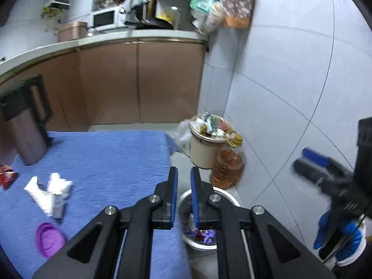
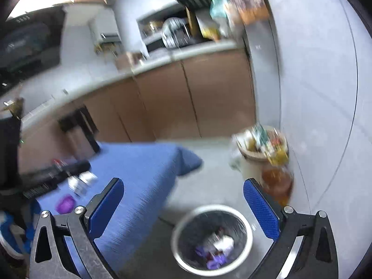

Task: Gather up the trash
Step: 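Move both tools back over the table toward the carton and lid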

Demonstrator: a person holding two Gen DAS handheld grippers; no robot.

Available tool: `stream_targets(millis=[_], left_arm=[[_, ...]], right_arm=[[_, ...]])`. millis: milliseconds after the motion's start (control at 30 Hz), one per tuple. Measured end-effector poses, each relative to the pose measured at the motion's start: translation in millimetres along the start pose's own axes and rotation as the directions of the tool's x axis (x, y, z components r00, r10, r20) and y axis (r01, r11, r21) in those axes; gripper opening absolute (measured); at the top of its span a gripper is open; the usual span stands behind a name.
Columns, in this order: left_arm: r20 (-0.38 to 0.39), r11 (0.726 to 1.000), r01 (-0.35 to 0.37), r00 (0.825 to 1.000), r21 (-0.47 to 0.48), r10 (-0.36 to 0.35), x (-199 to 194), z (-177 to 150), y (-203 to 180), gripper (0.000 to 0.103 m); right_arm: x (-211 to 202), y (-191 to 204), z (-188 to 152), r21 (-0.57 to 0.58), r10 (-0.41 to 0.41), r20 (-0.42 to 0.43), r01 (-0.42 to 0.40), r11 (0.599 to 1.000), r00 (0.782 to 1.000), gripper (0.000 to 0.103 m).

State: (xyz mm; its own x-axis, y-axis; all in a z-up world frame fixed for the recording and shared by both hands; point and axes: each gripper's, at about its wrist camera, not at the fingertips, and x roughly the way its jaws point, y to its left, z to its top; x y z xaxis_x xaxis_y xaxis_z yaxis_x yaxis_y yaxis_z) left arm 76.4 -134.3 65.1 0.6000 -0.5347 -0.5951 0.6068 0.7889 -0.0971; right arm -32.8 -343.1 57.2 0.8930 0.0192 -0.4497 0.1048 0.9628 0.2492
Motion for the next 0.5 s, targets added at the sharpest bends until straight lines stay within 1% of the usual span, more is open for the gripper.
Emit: stream_targets(millis=[33, 67, 100, 133, 200, 333, 433, 500], left_arm=[[0.007, 1.0, -0.012, 1.0, -0.01, 0.012, -11, -1, 8, 0.024], [0.018, 0.999, -0.026, 0.999, -0.019, 0.027, -19, -2, 15, 0.043], [0.039, 0.998, -0.052, 0.998, -0.027, 0.053, -30, -2, 22, 0.052], [0.067, 0.996, -0.086, 0.994, -0.029, 0.087, -49, -3, 29, 0.058], [0.092, 0.992, -0.119, 0.988, -0.038, 0.122, -70, -6, 47, 0.058], [0.106, 0.984, -0.157, 0.98, -0.089, 0.166, -90, -10, 85, 0.058], [0.106, 0.971, -0.199, 0.971, -0.129, 0.214, -104, -16, 119, 0.058], [0.098, 0.963, -0.222, 0.966, -0.155, 0.239, -109, -22, 138, 0.058]], right_arm=[[-8, 7, 6, -0.003, 0.02, 0.028, -0.02, 1.0, 0.999, 0.103], [-16, 15, 10, -0.009, 0.038, 0.052, -0.038, 0.999, 0.998, 0.103], [-22, 24, 16, -0.019, 0.054, 0.076, -0.053, 0.998, 0.996, 0.103], [-28, 33, 21, -0.031, 0.065, 0.095, -0.063, 0.998, 0.993, 0.103], [-35, 52, 30, -0.062, 0.092, 0.117, -0.085, 0.994, 0.989, 0.103], [-34, 86, 43, -0.124, 0.144, 0.117, -0.13, 0.984, 0.983, 0.103], [-24, 112, 47, -0.168, 0.181, 0.089, -0.164, 0.972, 0.979, 0.103], [-12, 132, 49, -0.201, 0.211, 0.056, -0.196, 0.96, 0.976, 0.103]])
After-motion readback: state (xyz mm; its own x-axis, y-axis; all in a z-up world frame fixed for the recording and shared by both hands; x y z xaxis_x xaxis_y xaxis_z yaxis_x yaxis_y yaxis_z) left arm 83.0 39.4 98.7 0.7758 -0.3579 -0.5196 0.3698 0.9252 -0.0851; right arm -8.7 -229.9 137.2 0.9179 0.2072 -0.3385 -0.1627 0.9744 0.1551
